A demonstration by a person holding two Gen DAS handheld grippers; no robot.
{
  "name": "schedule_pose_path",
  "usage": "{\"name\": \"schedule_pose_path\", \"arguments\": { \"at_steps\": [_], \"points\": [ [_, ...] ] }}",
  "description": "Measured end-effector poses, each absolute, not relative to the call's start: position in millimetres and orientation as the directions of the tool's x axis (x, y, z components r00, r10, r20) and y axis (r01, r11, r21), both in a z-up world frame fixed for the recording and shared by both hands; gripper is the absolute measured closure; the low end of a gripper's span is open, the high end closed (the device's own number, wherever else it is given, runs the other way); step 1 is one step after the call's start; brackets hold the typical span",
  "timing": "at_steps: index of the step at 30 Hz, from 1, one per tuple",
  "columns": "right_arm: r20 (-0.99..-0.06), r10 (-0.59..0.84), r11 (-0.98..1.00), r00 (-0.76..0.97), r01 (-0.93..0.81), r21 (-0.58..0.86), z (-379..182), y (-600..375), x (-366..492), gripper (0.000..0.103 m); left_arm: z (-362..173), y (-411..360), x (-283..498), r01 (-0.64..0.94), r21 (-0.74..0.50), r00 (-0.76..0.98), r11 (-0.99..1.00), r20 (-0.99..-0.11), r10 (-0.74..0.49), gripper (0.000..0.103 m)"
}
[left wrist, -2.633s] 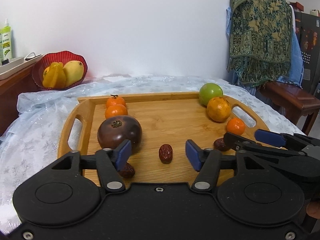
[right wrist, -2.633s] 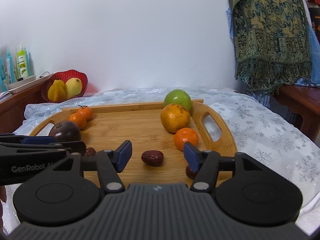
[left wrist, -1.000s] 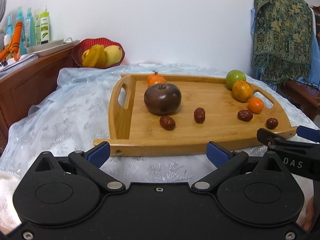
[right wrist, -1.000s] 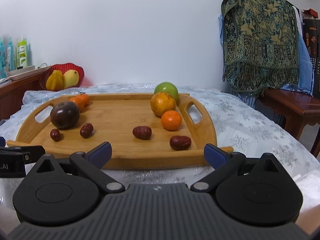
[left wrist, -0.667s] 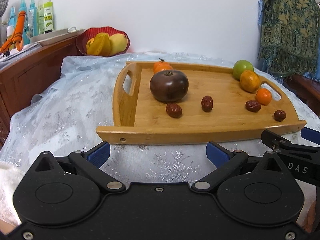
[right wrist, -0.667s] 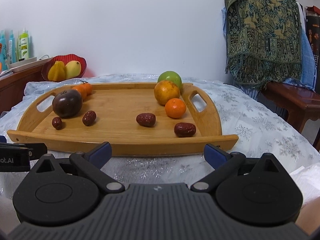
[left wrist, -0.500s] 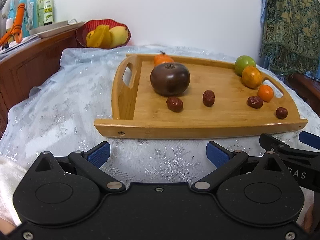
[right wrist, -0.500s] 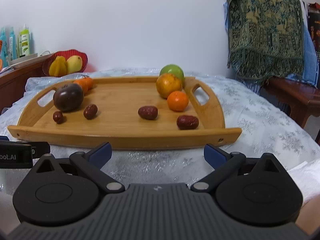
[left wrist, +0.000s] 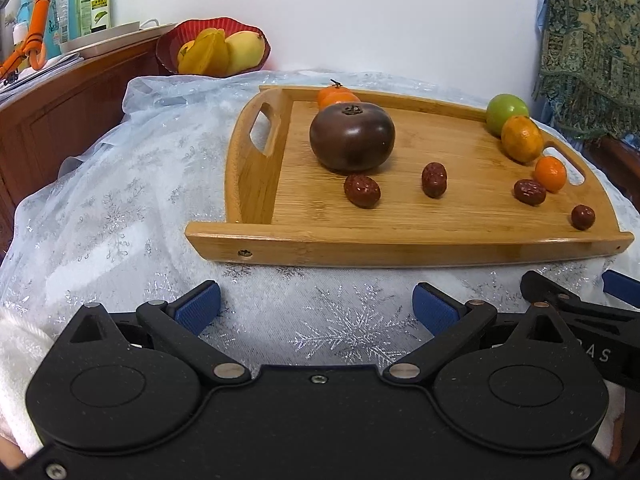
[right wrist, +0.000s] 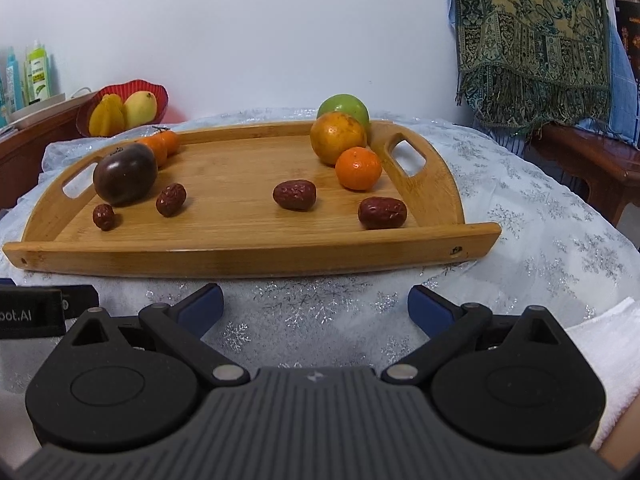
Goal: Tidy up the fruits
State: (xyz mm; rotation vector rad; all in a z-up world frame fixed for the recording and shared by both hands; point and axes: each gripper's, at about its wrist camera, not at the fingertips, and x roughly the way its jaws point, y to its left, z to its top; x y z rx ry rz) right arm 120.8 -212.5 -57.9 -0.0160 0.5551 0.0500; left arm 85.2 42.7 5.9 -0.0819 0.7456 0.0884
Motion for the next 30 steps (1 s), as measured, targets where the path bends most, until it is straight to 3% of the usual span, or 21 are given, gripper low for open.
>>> {"name": "schedule_pose_path", "arguments": {
  "at_steps": [30],
  "points": [
    [-0.533, 0.057, 0.996, 0.844, -0.088, -0.032, -60.9, -208.3, 122.9, 0.0, 2.4, 36.8, 89.9, -0.091, 0.005, 0.72, 0.996, -0.69, 0.069, 0.0]
  ]
}}
